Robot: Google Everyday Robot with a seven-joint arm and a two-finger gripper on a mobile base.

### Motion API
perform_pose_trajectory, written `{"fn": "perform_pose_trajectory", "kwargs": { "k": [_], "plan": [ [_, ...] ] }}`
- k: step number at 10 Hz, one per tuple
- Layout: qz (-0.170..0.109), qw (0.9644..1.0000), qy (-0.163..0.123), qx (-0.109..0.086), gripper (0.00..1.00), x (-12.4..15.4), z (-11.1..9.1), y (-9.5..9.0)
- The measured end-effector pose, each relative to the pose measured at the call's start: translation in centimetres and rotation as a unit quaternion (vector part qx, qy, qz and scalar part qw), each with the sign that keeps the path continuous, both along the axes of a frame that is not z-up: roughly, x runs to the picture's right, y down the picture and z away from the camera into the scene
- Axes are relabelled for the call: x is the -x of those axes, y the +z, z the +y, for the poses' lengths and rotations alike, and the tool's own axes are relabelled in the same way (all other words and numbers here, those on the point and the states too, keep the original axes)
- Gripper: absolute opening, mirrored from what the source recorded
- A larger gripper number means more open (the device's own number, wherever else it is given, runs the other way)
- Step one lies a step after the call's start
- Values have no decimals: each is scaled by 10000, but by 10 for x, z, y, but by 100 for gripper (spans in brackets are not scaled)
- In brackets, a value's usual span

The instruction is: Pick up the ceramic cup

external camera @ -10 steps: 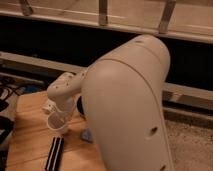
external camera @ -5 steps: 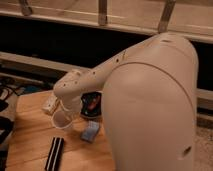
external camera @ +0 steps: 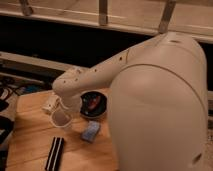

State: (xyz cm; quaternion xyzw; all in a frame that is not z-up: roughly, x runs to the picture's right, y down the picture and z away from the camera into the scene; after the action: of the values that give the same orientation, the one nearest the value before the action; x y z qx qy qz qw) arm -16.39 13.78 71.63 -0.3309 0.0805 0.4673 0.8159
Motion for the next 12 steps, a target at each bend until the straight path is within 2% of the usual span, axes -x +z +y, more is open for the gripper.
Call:
{"fn": "perform_pose_trajectory", "kwargs": {
  "k": [12],
  "plan": [
    [-105,9999,102,17,3,-11,-6,-12]
  ]
}}
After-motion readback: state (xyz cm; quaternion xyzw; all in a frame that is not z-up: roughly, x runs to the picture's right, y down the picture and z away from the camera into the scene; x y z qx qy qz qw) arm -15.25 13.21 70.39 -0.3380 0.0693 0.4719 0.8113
